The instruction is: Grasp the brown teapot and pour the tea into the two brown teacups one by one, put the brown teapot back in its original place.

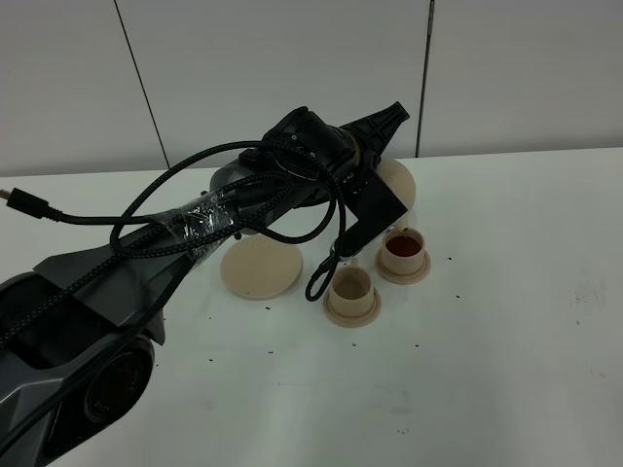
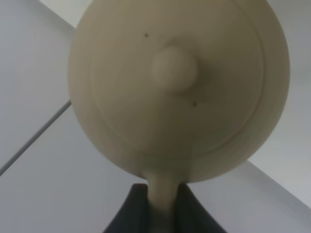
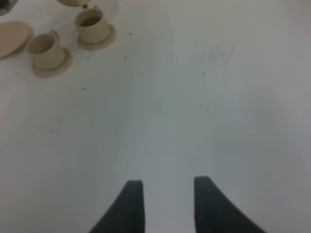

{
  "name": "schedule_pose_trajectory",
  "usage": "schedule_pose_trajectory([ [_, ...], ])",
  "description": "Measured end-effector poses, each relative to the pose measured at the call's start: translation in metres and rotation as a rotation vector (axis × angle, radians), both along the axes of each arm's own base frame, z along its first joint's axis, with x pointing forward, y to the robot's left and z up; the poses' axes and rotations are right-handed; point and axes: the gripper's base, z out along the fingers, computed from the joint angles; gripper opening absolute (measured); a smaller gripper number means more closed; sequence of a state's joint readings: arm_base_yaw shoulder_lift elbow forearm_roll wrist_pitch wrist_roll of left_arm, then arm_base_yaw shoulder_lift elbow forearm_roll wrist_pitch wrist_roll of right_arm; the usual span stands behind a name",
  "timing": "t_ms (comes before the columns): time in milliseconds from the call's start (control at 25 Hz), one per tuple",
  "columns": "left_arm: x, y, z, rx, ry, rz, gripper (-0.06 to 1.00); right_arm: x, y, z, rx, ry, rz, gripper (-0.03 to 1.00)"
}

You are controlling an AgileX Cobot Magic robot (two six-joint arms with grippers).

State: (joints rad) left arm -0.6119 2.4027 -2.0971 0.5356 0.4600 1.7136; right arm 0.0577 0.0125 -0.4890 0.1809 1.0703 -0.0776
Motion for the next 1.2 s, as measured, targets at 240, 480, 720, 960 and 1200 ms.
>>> schedule_pose_trajectory([
  [240,0.0,-0.0001,0.0001,-0.001,-0.001,-0.001,0.17,0.0,0.0,0.0,0.0,0.0,0.0,0.24],
  [480,0.0,-0.0001,0.0001,-0.003,0.0,0.001,0.17,0.0,0.0,0.0,0.0,0.0,0.0,0.24],
  [720,-0.0001,0.0004,-0.0004,-0.019,0.012,0.02,0.17,0.0,0.0,0.0,0.0,0.0,0.0,0.24],
  [960,-0.0013,0.0038,-0.0034,-0.021,0.054,0.07,0.17,0.0,0.0,0.0,0.0,0.0,0.0,0.24],
  [1200,-0.0015,0.0042,-0.0037,-0.06,0.072,0.106,0.17,0.0,0.0,0.0,0.0,0.0,0.0,0.24],
])
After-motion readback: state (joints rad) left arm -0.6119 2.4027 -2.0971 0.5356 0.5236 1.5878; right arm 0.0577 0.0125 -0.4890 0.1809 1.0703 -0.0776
